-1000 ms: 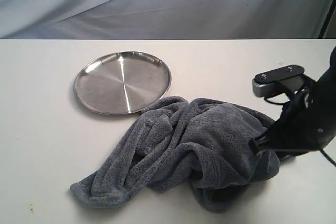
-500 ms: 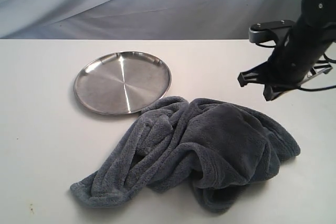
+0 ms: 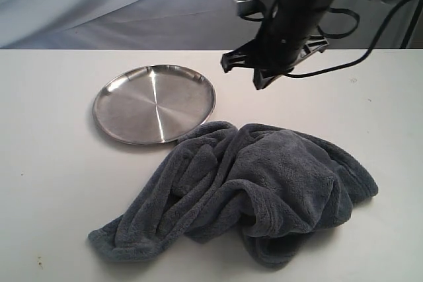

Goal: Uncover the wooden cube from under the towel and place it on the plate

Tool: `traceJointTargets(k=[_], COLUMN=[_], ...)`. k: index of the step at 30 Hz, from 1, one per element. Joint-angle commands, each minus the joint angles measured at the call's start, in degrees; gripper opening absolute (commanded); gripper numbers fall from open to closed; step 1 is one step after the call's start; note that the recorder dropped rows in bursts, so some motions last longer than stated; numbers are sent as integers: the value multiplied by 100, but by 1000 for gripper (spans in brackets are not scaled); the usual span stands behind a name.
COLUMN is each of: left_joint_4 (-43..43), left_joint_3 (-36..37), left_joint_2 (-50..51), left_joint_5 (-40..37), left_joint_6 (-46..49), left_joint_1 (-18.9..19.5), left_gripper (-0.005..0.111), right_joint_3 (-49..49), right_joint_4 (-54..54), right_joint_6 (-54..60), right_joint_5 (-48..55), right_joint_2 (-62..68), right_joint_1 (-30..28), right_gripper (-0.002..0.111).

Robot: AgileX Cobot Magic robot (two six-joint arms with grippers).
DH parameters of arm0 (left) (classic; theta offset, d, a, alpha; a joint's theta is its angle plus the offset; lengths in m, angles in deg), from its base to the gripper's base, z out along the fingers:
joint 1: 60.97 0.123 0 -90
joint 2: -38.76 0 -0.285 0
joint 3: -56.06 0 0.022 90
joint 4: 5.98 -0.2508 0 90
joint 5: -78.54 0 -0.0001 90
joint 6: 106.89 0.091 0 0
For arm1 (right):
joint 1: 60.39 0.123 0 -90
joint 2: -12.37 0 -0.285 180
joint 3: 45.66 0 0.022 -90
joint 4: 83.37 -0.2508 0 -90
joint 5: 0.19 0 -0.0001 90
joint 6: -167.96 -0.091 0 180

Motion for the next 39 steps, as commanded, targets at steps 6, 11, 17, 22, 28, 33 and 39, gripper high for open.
traceJointTargets(k=[6, 11, 17, 22, 28, 33, 39], left_joint_4=[-4, -4, -4, -4, -4, -4, -4], left_joint_3=[25, 25, 25, 25, 25, 25, 25], left_joint_2=[-9, -9, -9, -9, -9, -9, -9], left_joint_5=[23, 23, 23, 23, 23, 23, 23], left_joint_6=[-15, -15, -4, -4, -15, -15, -3], left_joint_1=[-5, -5, -5, -5, -5, -5, -5], left_gripper=[1, 1, 1, 1, 1, 1, 1], right_joint_3=[168, 135, -816, -2176, -3829, -4943, -5748], right_joint_4=[-180, -82, -10, -10, 2, 37, 332], right_joint_6=[26, 29, 19, -141, -196, -255, -281], right_joint_5=[142, 480, 196, -399, -679, -694, -662], right_joint_2=[179, 179, -316, -1056, -2035, -3124, -4367], right_joint_1=[967, 1518, 2149, 2536, 2547, 2487, 1863], right_gripper=[0, 0, 0, 0, 0, 0, 0])
